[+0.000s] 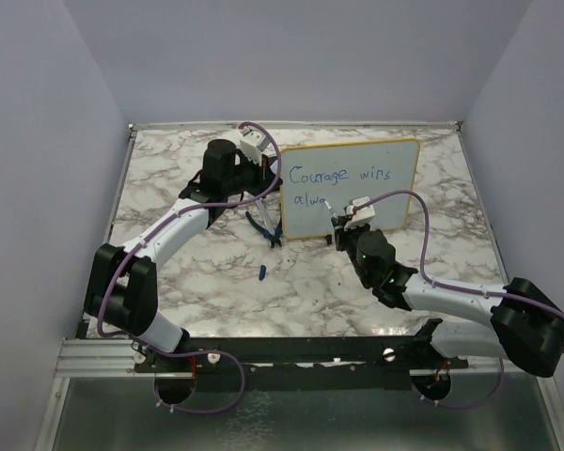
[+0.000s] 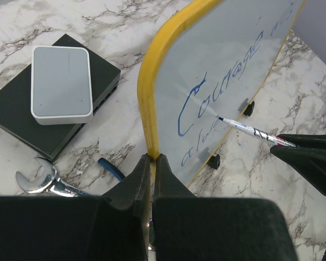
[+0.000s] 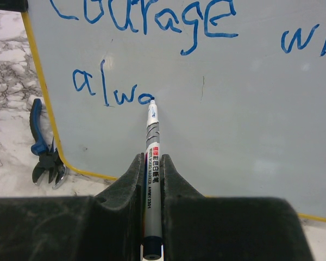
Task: Write a sentence on the whiteboard
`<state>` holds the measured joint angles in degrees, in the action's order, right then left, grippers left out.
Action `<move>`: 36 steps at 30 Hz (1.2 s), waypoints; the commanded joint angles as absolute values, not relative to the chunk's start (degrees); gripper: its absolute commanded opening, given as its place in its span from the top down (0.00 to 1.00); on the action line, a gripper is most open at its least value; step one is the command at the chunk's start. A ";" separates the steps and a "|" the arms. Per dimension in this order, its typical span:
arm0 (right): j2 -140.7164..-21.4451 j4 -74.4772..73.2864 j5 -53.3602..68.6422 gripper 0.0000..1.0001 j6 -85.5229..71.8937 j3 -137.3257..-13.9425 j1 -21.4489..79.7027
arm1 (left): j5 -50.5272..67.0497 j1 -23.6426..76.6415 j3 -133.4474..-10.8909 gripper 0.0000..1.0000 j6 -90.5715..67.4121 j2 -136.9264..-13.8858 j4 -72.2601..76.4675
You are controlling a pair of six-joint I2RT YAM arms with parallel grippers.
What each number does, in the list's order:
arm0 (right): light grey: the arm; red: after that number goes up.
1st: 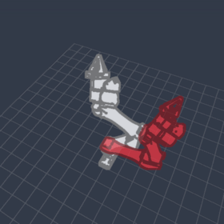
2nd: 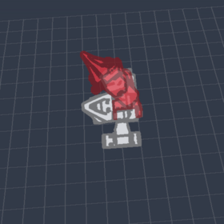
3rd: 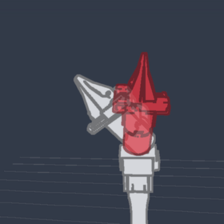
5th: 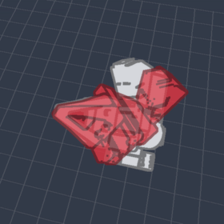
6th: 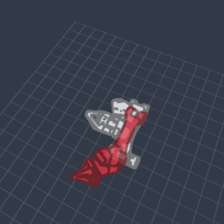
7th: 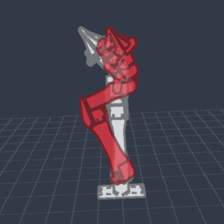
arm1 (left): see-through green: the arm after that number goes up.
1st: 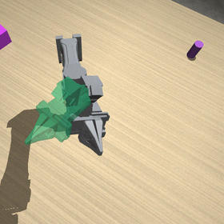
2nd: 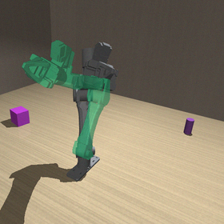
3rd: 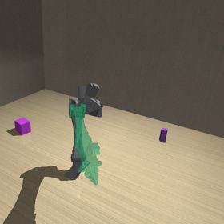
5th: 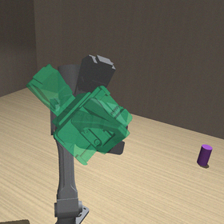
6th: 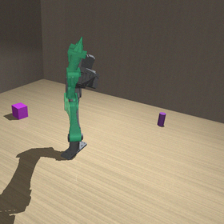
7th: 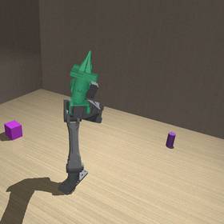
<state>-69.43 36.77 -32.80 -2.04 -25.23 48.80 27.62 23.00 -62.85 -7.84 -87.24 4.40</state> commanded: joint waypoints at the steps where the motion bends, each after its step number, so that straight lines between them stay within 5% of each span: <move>1: -70.25 37.55 -35.92 0.99 -1.98 -26.64 48.43 | 29.71 23.69 -63.19 1.00 -7.32 -85.97 2.72; 36: -68.54 32.28 -35.03 0.99 -7.05 -23.73 48.43 | 29.71 23.64 -63.19 1.00 -7.39 -85.61 2.72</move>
